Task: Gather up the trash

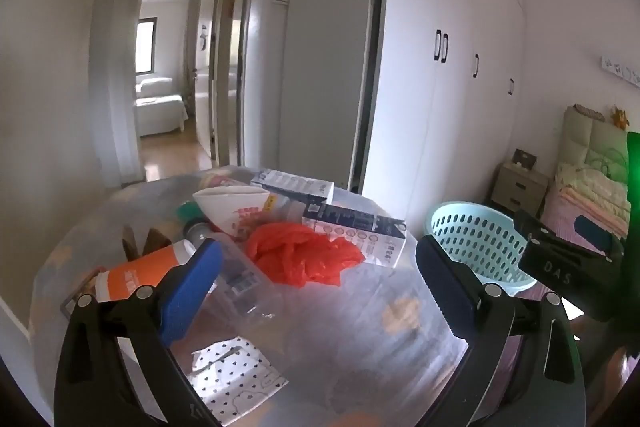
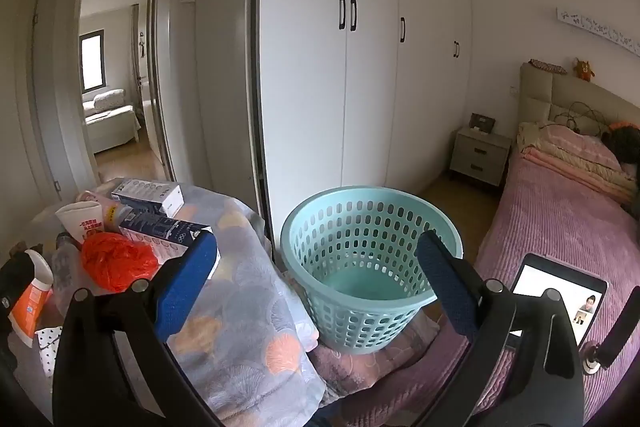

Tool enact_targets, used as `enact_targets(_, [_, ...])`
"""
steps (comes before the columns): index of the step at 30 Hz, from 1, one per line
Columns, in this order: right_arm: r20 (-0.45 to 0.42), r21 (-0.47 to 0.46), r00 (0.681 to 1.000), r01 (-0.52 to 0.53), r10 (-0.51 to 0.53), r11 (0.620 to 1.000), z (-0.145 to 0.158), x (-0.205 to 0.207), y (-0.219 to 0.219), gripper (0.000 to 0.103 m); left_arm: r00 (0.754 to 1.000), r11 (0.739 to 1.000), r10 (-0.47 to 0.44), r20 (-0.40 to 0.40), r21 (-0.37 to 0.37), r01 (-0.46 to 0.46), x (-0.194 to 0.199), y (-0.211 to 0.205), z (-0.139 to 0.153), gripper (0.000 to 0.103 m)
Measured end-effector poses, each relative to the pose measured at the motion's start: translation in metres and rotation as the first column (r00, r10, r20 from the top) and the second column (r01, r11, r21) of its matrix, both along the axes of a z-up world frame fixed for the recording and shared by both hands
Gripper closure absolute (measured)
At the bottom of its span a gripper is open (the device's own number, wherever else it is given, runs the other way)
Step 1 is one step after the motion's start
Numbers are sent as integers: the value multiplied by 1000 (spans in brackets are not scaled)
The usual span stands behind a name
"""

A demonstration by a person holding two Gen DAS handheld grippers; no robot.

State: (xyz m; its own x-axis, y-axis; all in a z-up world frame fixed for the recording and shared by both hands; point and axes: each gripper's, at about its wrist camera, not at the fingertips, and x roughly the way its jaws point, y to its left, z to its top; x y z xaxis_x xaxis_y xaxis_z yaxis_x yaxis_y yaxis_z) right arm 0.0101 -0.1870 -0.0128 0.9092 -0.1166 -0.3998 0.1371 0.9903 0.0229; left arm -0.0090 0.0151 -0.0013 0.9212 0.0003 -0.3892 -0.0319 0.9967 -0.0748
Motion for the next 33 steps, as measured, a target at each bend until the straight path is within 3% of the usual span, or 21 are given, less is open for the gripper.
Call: enact_targets(33, [0,12,1000,11,-11,1000,-2,-1,-2,8,1000,1000,-6,-8,-1,6,-3,0,0,9])
